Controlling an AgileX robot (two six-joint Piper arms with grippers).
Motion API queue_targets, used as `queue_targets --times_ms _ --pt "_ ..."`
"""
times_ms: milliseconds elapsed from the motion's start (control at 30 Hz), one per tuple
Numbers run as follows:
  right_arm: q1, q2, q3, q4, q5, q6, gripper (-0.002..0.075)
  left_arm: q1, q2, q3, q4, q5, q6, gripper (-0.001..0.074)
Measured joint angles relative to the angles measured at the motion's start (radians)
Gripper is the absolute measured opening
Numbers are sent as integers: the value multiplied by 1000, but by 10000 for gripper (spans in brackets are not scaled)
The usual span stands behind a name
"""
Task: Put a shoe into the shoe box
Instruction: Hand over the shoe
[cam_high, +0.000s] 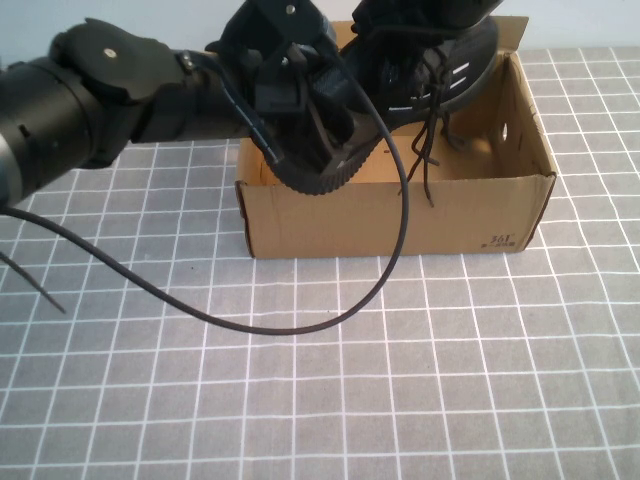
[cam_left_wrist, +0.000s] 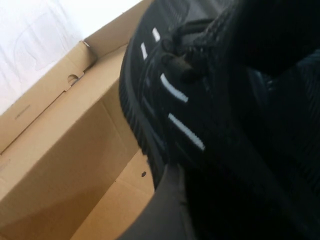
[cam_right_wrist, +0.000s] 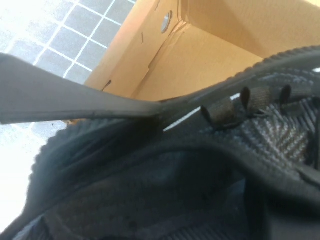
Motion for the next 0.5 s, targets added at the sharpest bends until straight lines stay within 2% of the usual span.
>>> queue_targets --times_ms 267,367,500 --pt "-3 4 0 0 0 -17 -1 -6 37 -6 -20 -33 36 622" --pt "-3 7 0 2 0 -17 -1 -6 37 -6 -20 -43 40 581" --pt "-3 10 0 12 -7 -31 -2 -6 41 -6 -15 -54 54 477"
